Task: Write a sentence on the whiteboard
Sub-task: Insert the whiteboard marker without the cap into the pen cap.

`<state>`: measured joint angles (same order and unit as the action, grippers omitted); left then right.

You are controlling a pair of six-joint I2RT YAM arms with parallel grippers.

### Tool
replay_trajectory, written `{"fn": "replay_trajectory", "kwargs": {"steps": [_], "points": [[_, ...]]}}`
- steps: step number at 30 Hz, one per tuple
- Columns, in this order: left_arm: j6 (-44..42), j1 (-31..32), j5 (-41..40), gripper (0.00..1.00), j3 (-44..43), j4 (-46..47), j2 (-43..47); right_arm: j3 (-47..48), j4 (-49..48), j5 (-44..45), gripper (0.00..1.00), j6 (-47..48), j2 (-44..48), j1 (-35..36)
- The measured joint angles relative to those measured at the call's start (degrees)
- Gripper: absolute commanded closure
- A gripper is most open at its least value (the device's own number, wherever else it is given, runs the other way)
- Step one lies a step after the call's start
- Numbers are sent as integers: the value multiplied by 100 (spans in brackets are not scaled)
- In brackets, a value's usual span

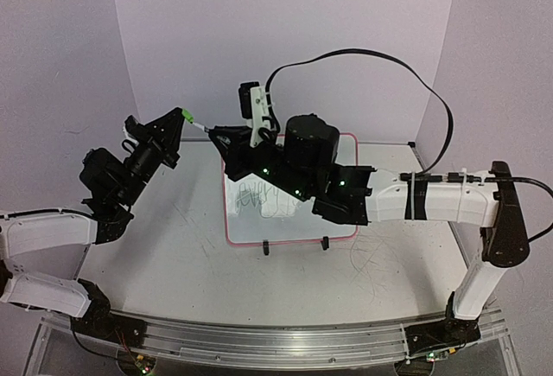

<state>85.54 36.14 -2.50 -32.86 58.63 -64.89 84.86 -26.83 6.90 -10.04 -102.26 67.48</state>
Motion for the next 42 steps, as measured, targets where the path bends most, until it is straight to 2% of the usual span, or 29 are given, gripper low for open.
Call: {"fn": "replay_trajectory", "kwargs": {"steps": [27, 33, 36, 42], "points": [[-8, 48, -186, 100, 2, 154, -62, 417, 103, 450, 100, 25, -290, 54], [-108, 6, -440, 100, 2, 193, -109, 982, 214, 1085, 100, 441, -708, 237], [-193, 102, -288, 100, 2, 209, -117, 1325, 205, 1538, 100, 798, -1017, 353], [-475, 109, -225, 100, 2, 178, -167, 1353, 205, 1814, 100, 1144, -1097, 396]]}}
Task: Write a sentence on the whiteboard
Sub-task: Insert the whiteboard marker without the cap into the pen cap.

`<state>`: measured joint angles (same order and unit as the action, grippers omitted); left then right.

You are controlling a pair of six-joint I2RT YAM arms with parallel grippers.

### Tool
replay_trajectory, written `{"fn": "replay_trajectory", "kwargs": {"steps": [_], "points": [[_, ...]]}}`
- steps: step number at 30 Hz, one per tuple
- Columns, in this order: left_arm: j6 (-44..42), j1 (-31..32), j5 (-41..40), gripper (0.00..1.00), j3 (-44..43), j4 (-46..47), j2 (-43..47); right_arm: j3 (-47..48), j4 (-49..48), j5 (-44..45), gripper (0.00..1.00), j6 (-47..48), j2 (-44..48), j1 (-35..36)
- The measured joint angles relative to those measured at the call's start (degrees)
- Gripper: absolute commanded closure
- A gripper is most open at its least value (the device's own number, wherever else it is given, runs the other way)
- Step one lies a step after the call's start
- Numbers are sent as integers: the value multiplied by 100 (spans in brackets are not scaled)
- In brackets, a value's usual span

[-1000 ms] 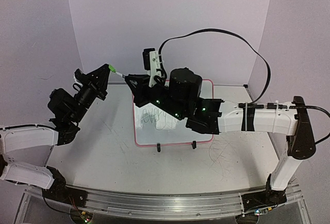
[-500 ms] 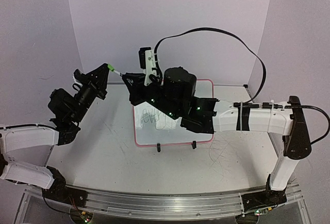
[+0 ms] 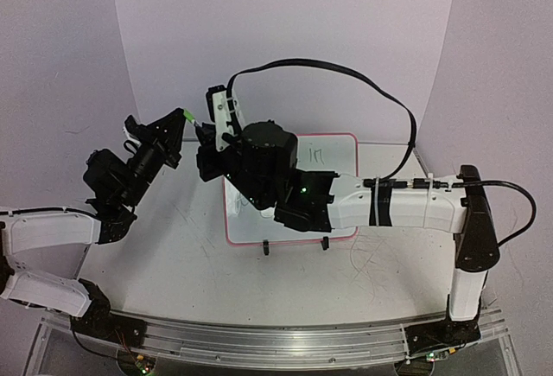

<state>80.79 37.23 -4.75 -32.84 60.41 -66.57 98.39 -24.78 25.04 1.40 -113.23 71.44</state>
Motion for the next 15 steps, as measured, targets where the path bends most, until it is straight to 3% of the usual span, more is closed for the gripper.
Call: {"fn": "replay_trajectory", "kwargs": {"steps": [8, 15], "points": [[-296, 46, 4, 100, -17, 214, -102, -9, -128, 42, 100, 93, -12, -2], [-1014, 361, 449, 100, -103, 290, -193, 387, -286, -42, 100, -840, -230, -213]]}}
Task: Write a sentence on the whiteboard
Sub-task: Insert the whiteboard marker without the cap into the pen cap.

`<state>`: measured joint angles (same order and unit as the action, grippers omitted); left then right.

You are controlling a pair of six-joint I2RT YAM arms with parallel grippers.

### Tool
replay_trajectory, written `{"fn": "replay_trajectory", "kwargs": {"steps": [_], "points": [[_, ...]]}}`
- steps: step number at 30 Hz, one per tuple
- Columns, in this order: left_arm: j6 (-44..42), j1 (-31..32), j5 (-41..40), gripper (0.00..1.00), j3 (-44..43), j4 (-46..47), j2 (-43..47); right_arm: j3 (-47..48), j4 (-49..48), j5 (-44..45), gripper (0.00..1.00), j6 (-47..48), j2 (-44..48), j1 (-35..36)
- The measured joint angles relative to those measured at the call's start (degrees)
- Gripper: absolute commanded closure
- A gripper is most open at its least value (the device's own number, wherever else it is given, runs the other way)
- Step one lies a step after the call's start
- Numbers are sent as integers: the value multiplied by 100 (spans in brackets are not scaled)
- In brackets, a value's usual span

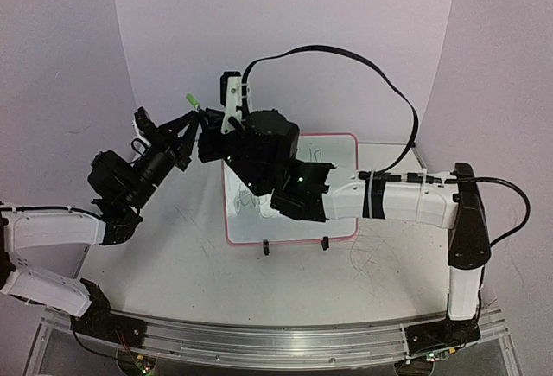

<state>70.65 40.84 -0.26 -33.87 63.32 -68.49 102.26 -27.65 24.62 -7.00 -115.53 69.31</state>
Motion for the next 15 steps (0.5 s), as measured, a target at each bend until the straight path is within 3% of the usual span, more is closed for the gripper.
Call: {"fn": "replay_trajectory", "kwargs": {"steps": [6, 9, 13, 15], "points": [[-491, 401, 552, 100, 2, -93, -77, 142, -236, -259, 100, -290, -38, -276], [-662, 386, 573, 98, 20, -136, -61, -306, -627, -341, 100, -221, 95, -251], [-834, 392, 545, 65, 266, -175, 168, -1216, -866, -506, 100, -66, 508, -254], [-902, 402, 535, 53, 393, -160, 355, -1745, -884, -740, 100, -39, 831, -297]]}}
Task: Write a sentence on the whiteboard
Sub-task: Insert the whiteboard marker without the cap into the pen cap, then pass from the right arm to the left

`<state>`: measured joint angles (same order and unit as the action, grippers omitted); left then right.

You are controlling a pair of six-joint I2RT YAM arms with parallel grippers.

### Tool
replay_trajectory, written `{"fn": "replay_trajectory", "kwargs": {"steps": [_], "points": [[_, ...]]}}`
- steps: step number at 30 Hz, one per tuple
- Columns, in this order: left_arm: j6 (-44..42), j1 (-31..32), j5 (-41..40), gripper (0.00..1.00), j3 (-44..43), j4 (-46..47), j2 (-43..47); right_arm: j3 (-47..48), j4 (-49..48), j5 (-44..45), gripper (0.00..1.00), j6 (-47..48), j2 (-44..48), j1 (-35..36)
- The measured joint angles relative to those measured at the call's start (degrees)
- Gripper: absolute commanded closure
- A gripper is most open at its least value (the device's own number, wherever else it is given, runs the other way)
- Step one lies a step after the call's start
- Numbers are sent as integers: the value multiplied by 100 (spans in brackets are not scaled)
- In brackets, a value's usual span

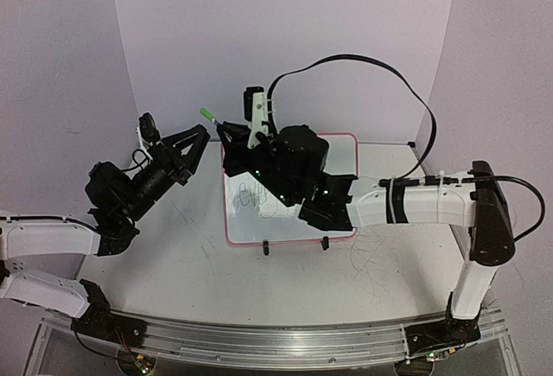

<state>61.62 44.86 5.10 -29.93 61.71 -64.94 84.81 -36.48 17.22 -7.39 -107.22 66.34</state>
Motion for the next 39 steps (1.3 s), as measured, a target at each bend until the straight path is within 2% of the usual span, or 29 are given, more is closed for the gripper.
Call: {"fn": "replay_trajectory", "kwargs": {"steps": [2, 5, 8, 13, 16, 19, 22, 27, 32, 39], "points": [[-93, 0, 23, 44, 134, 34, 154, -484, 4, -250, 100, -2, 371, -93], [-120, -2, 136, 18, 254, 44, 226, -1273, -13, -786, 100, -41, 1145, -403], [-164, 0, 328, 1, 269, 21, 217, -1843, -50, -1483, 100, -118, 1918, -800], [-113, -6, 1026, 1, -186, -83, -182, -2386, -120, -2522, 100, -169, 2805, -1145], [-158, 10, 1779, 1, -1012, -183, -715, -2512, -120, -3041, 100, -184, 2937, -1145], [-263, 45, 2245, 1, -1425, -165, -853, -2580, -60, -3380, 100, -221, 2927, -1140], [-369, 78, 2487, 5, -1475, -132, -813, -2590, -32, -3599, 100, -275, 2891, -1140], [-321, 96, 2520, 21, -1473, -139, -855, -2590, -39, -3859, 100, -376, 2798, -1140], [-289, 96, 2402, 44, -1474, -185, -1030, -2590, -38, -4036, 100, -459, 2718, -1140], [-294, 96, 2287, 62, -1475, -171, -1060, -2590, -51, -4141, 100, -498, 2658, -1140]]}}
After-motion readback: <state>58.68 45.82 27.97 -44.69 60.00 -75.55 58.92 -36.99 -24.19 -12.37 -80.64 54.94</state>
